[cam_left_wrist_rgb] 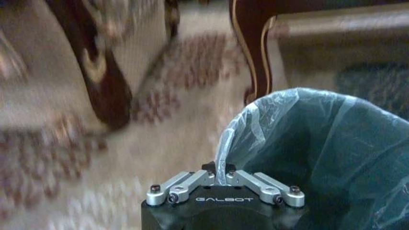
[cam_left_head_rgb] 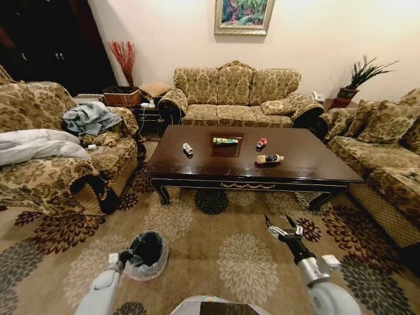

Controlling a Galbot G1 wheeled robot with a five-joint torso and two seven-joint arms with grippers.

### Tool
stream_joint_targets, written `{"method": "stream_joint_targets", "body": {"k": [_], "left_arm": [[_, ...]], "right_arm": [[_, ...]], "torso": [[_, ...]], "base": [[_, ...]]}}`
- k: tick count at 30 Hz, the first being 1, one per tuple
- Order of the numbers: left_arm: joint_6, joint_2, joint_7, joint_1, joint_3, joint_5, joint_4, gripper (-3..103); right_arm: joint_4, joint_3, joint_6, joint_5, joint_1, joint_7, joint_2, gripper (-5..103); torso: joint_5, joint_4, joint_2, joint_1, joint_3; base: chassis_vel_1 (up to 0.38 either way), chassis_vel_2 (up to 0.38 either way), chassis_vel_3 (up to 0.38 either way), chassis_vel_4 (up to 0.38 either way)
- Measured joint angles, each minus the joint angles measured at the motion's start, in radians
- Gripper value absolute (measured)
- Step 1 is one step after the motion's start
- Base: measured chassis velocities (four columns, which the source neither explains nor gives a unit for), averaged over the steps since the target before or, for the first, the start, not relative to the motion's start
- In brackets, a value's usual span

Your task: Move to the front of the table and place the trash on the table into the trash bin.

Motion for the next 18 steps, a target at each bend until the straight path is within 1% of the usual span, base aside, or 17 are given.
{"method": "stream_joint_targets", "body": {"k": [1,2,3,4,5,6,9,10,11,12,13,14,15,16,17,18], "left_arm": [[-0.023,0.006,0.0,0.029,-0.011,0.012,-0.06,3],[-0.023,0.006,0.0,0.029,-0.011,0.012,-0.06,3],[-0.038,0.009,-0.001,0.047,-0.018,0.021,-0.096,3],[-0.052,0.01,-0.003,0.096,-0.039,0.031,-0.2,3],[-0.052,0.01,-0.003,0.12,-0.046,0.027,-0.251,3],[-0.052,0.01,-0.003,0.12,-0.046,0.027,-0.251,3],[-0.038,-0.008,-0.002,0.224,-0.087,0.005,-0.47,3],[-0.038,-0.008,-0.002,0.224,-0.087,0.005,-0.47,3],[-0.027,-0.016,-0.006,0.257,-0.105,-0.006,-0.553,3],[-0.02,-0.02,-0.007,0.278,-0.117,-0.015,-0.611,3],[-0.02,-0.02,-0.007,0.278,-0.117,-0.015,-0.611,3],[-0.016,-0.022,-0.008,0.289,-0.125,-0.019,-0.646,3],[-0.007,-0.023,-0.008,0.315,-0.143,-0.033,-0.737,3],[0.0,-0.021,-0.008,0.328,-0.156,-0.043,-0.789,3],[0.007,-0.017,-0.008,0.337,-0.166,-0.053,-0.827,3],[0.007,-0.017,-0.008,0.337,-0.166,-0.053,-0.827,3]], "right_arm": [[0.009,-0.008,0.006,-0.008,-0.002,0.0,0.006,100],[0.009,-0.008,0.006,-0.008,-0.002,0.0,0.006,100],[0.013,-0.01,0.009,-0.013,-0.003,0.0,0.009,100],[0.027,-0.008,0.012,-0.027,-0.003,-0.005,0.013,100],[0.032,-0.008,0.017,-0.029,-0.001,-0.006,0.014,100],[0.032,-0.008,0.017,-0.029,-0.001,-0.006,0.014,100],[0.055,-0.002,0.044,-0.026,0.013,0.009,0.008,100],[0.055,-0.002,0.044,-0.026,0.013,0.009,0.008,100],[0.065,0.003,0.053,-0.024,0.018,0.016,0.005,100],[0.076,0.008,0.057,-0.02,0.02,0.021,0.001,100],[0.076,0.008,0.057,-0.02,0.02,0.021,0.001,100],[0.084,0.011,0.057,-0.016,0.02,0.023,-0.001,100],[0.105,0.02,0.058,0.001,0.016,0.026,-0.007,100],[0.118,0.025,0.057,0.012,0.013,0.027,-0.009,100],[0.13,0.029,0.057,0.019,0.011,0.028,-0.011,100],[0.13,0.029,0.057,0.019,0.011,0.028,-0.011,100]], "torso": [[-0.0006,-0.0002,0.0,0.0,0.0],[-0.0006,-0.0002,0.0,0.0,0.0],[-0.0008,-0.0002,0.0,0.0,0.0],[-0.0004,-0.0003,0.0,0.0,0.0],[0.0001,-0.0004,0.0,0.0,0.0],[0.0001,-0.0004,0.0,0.0,0.0],[-0.0009,-0.0002,0.0,0.0,0.0],[-0.0009,-0.0002,0.0,0.0,0.0],[-0.0002,-0.0002,0.0,0.0,0.0],[0.0,-0.0001,0.0,0.0,0.0],[0.0,-0.0001,0.0,0.0,0.0],[-0.0003,0.0,0.0,0.0,0.0],[-0.0005,-0.0002,0.0,0.0,0.0],[-0.0003,-0.0002,0.0,0.0,0.0],[-0.0001,-0.0003,0.0,0.0,0.0],[-0.0001,-0.0003,0.0,0.0,0.0]], "base": [[0.0,0.0,0.0,0.0],[0.0,0.0,0.0,0.0],[0.0,0.0,0.0,0.0],[0.0,0.0,0.0,0.0],[0.0,0.0,0.0,0.0],[0.0,0.0,0.0,0.0],[0.0,0.0,0.0,0.0],[0.0,0.0,0.0,0.0],[0.0,0.0,0.0,0.0],[0.0,0.0,0.0,0.0],[0.0,0.0,0.0,0.0],[0.0,0.0,0.0,0.0],[0.0,0.0,0.0,0.0],[0.0,0.0,0.0,0.0],[0.0,0.0,0.0,0.0],[0.0,0.0,0.0,0.0]]}}
